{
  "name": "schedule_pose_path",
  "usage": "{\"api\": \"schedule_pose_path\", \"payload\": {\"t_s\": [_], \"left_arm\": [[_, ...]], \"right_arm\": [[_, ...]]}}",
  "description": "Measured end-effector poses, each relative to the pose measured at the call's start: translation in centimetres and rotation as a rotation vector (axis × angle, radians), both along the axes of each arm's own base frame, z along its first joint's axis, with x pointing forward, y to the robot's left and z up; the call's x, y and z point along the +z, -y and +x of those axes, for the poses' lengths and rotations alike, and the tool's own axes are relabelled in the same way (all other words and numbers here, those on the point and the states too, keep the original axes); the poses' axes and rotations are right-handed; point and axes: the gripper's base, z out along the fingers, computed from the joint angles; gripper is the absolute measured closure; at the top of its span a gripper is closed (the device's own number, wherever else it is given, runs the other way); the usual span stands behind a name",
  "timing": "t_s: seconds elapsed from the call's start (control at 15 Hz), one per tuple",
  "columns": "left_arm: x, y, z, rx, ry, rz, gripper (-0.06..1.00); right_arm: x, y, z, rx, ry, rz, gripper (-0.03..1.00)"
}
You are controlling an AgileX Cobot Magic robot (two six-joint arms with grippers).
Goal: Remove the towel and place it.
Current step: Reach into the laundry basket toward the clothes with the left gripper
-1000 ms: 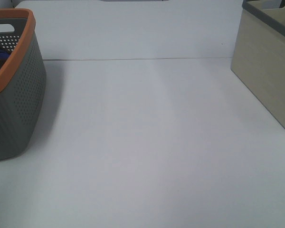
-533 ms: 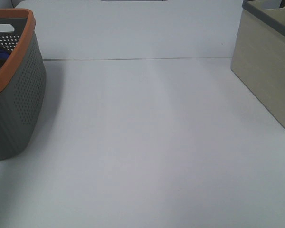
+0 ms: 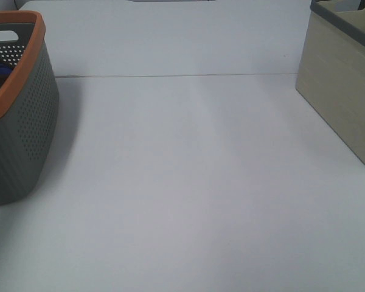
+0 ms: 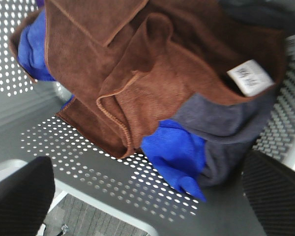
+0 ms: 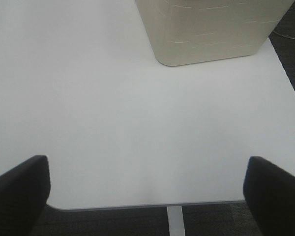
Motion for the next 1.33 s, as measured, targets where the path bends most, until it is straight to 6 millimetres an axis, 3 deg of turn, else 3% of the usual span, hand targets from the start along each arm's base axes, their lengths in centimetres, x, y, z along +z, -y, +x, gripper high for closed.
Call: {"api": "schedule_pose_path", "payload": {"t_s": [0.07, 0.13, 0.27, 0.4, 0.6, 0.87, 1.07, 1.33], "left_arm": [[-0.6, -0.2, 0.6, 0.0, 0.0, 0.01, -0.05], [-3.4, -0.5, 2.9, -0.016, 0.0, 0.037, -0.05], [-6.5, -0.6, 4.8, -0.031, -0.011, 0.036, -0.05], [-9.3, -0.6, 6.0, -0.058, -0.054, 0.042, -0.05], [-11.8, -0.6, 7.2, -0.086, -0.061, 0.046, -0.04], [-13.6, -0.6, 8.3, -0.134, -0.029, 0.06, -0.02], [-14.2, -0.6, 8.4, -0.153, -0.043, 0.064, 0.06], [-14.9, 0.6, 8.2, -0.181, -0.083, 0.041, 0.12]], "right_arm": [[0.0, 0.0, 0.0, 0.0, 0.0, 0.0, 0.0], [0.0, 0.0, 0.0, 0.0, 0.0, 0.0, 0.0], [0.0, 0.0, 0.0, 0.0, 0.0, 0.0, 0.0], [0.0, 0.0, 0.0, 0.0, 0.0, 0.0, 0.0], [0.0, 0.0, 0.0, 0.0, 0.0, 0.0, 0.0], [0.0, 0.0, 0.0, 0.0, 0.0, 0.0, 0.0], [0.0, 0.0, 0.0, 0.0, 0.0, 0.0, 0.0], [0.0, 0.0, 0.0, 0.0, 0.0, 0.0, 0.0]]}}
